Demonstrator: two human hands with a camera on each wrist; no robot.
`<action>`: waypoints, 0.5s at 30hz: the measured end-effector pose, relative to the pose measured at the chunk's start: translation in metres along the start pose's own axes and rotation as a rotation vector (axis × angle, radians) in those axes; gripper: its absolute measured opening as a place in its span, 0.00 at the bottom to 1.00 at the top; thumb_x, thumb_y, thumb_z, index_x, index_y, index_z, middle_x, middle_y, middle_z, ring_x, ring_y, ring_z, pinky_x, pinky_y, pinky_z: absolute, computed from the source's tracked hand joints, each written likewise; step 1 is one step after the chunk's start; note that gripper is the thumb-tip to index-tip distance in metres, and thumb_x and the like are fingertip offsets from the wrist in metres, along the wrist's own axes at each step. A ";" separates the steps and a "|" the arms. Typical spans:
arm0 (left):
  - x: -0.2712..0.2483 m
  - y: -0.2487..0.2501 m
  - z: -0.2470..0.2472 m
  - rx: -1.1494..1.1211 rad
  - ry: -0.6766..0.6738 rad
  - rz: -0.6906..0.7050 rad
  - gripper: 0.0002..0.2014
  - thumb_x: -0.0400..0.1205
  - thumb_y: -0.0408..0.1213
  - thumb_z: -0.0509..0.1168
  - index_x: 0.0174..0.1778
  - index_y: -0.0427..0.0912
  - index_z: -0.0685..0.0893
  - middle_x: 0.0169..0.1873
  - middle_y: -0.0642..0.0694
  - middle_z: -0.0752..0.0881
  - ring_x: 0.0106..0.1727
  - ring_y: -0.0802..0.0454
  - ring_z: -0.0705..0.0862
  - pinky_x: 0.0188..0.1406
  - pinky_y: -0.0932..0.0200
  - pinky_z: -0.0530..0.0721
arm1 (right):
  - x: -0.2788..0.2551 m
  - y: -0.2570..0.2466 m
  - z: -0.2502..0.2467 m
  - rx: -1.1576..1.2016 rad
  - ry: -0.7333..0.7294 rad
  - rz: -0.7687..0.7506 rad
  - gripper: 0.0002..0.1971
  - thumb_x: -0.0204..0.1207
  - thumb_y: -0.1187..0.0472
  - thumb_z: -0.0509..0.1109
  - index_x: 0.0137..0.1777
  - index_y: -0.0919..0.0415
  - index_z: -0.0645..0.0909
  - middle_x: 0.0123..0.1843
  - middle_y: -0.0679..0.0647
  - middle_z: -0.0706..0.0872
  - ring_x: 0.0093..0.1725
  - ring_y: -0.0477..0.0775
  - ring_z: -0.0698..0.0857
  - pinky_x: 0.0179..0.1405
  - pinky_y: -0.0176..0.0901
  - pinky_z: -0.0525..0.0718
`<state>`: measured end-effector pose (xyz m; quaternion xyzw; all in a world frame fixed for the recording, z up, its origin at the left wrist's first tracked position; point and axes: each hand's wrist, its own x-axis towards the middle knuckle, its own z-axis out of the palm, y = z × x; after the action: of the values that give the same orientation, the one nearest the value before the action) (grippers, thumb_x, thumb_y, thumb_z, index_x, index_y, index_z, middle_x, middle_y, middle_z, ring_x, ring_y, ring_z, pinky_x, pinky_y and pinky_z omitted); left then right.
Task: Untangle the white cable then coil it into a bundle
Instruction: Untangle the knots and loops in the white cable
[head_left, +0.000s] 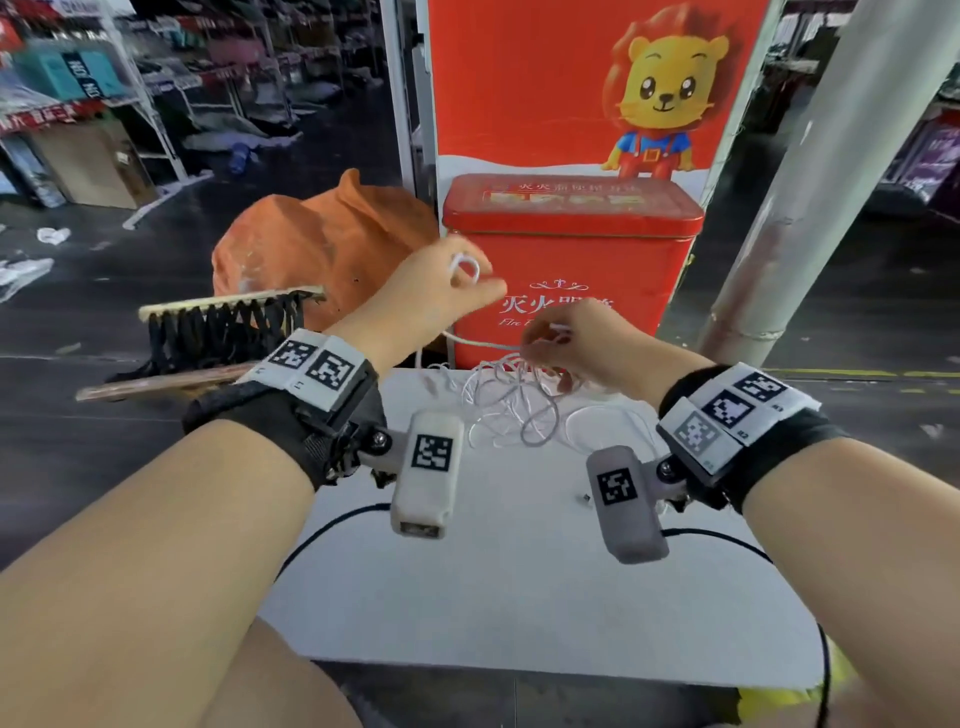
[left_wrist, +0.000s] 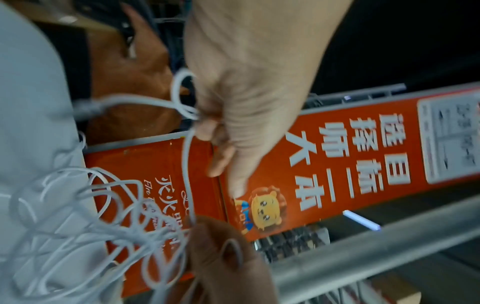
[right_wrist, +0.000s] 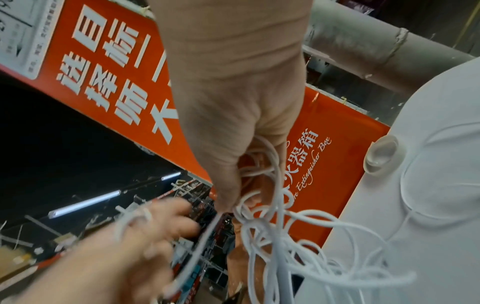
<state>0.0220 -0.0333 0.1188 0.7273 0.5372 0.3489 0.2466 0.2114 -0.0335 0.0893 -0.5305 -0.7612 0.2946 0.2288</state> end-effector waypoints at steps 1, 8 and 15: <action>-0.002 0.001 0.002 0.146 -0.094 0.006 0.13 0.77 0.48 0.71 0.52 0.44 0.83 0.42 0.49 0.84 0.39 0.56 0.81 0.36 0.62 0.77 | 0.000 0.002 -0.001 0.005 0.036 0.005 0.04 0.76 0.62 0.72 0.49 0.61 0.86 0.40 0.55 0.89 0.27 0.45 0.84 0.32 0.43 0.86; -0.002 0.003 0.019 0.254 -0.281 0.041 0.14 0.78 0.38 0.70 0.44 0.26 0.86 0.40 0.31 0.87 0.36 0.46 0.79 0.43 0.48 0.81 | 0.002 0.000 -0.004 -0.133 0.093 0.060 0.13 0.79 0.59 0.67 0.44 0.71 0.85 0.34 0.59 0.86 0.25 0.48 0.81 0.22 0.35 0.76; -0.009 0.019 0.018 -0.032 -0.244 0.027 0.07 0.79 0.38 0.70 0.40 0.38 0.87 0.24 0.54 0.79 0.25 0.66 0.74 0.30 0.73 0.73 | 0.008 0.004 -0.011 0.113 0.269 0.424 0.15 0.83 0.63 0.58 0.36 0.69 0.75 0.18 0.57 0.78 0.09 0.48 0.75 0.11 0.33 0.74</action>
<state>0.0457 -0.0475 0.1197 0.7675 0.4878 0.2696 0.3167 0.2183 -0.0228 0.0950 -0.6990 -0.5779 0.3051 0.2903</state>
